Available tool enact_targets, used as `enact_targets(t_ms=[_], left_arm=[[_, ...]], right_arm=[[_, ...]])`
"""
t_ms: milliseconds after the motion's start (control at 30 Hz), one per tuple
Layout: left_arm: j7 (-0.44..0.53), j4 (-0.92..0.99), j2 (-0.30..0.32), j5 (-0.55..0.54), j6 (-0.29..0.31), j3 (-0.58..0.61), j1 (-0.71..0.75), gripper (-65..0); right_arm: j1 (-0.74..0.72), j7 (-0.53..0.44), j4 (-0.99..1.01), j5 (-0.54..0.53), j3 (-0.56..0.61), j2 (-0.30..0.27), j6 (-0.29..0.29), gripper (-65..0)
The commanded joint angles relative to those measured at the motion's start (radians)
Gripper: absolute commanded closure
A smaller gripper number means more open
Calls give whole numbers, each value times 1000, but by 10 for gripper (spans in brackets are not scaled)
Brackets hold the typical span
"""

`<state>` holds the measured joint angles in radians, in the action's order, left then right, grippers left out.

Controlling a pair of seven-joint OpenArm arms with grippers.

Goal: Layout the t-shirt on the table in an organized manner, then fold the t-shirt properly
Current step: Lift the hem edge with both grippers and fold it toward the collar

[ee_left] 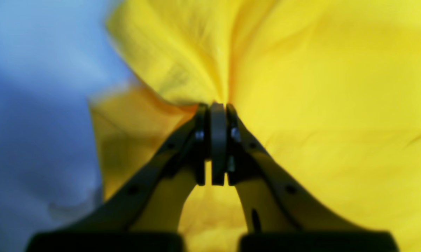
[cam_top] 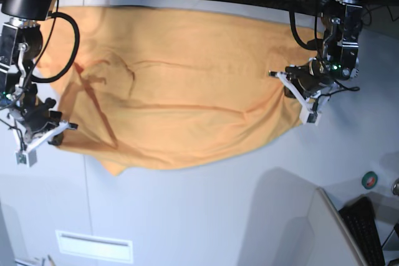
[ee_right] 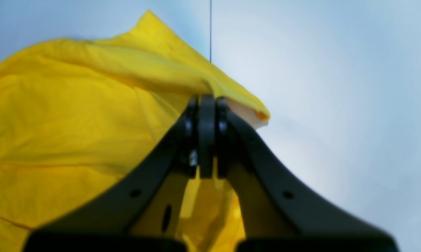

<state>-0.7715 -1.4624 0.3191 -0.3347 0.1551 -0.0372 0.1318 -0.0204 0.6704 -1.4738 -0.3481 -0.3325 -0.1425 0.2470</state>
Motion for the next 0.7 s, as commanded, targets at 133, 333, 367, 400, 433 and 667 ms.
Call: enact_targets(t_ms=[133,333,367,400,433,667], left_arm=[[19,48,15,50,-4,-19,10,0],[8,9,19,50,-4,-22,55,-133],[-10,-8,19,50,-4,-34,62,-240],[-33,-31,18,50,-4,-63,73,-351],[-49,-54,15,50,-1,-92,82,-425],[-72,-188,10,49,4,-267,67,-527]], right_arm=[[-16,-22,-17,-10,-3,-10,5,0],[-16,-22,-17,-10,-3,-10,5,0],[-16,-22,-17,-10,-3,-10,5,0],[-16,-22,-17,-10,-3,-10,5,0],[-16,-22,-17,-10,-3,-10,5,0],[-16,-24,-17,-10,-3,-10,5,0]])
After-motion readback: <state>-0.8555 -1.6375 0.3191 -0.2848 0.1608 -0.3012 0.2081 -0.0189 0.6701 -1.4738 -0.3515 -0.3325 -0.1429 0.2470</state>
